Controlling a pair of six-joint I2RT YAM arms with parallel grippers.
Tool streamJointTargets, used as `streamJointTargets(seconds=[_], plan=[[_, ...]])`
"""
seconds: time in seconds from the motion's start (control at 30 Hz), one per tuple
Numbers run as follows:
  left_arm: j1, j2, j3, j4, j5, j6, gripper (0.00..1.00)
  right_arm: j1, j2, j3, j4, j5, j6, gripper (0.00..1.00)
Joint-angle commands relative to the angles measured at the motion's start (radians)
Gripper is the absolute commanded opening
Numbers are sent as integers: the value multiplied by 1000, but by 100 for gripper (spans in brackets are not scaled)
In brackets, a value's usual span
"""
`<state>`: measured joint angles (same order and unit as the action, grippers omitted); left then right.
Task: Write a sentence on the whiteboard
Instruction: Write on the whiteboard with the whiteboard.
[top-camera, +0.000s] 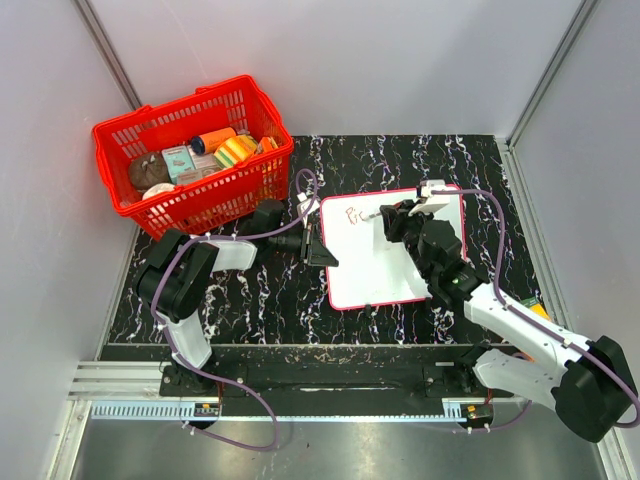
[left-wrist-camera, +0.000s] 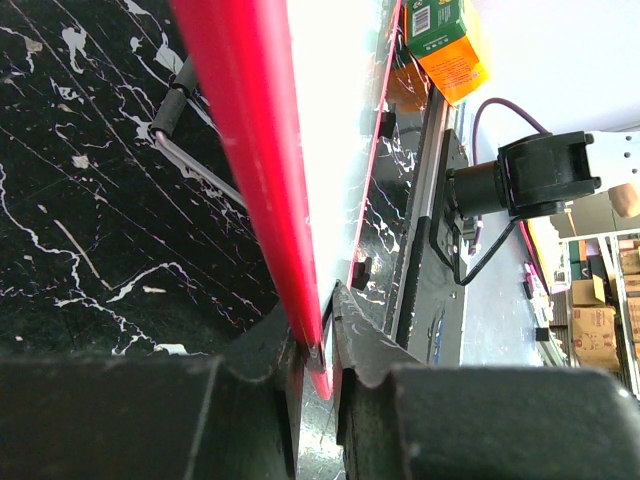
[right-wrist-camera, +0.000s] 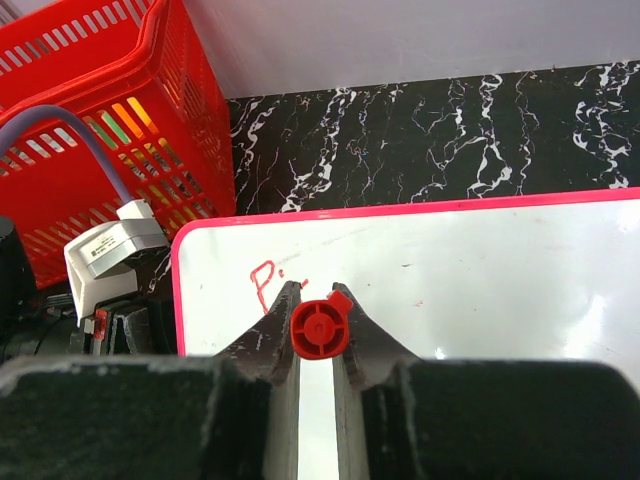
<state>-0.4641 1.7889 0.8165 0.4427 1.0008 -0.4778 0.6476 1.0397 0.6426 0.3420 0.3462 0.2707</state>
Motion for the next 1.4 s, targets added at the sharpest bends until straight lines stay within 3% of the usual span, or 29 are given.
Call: streamJointTargets(seconds=[0.0,0.6,1.37], plan=[[-31,9,10,-18,-41,93,0,-3,-9,-12,-28,-13,5,0],[-31,7,10,-25,-41,99,0,-3,-56,-9,-3,-59,44,0],[-31,4,12,-39,-47,110,0,-19,-35,29,5,28,13,0]])
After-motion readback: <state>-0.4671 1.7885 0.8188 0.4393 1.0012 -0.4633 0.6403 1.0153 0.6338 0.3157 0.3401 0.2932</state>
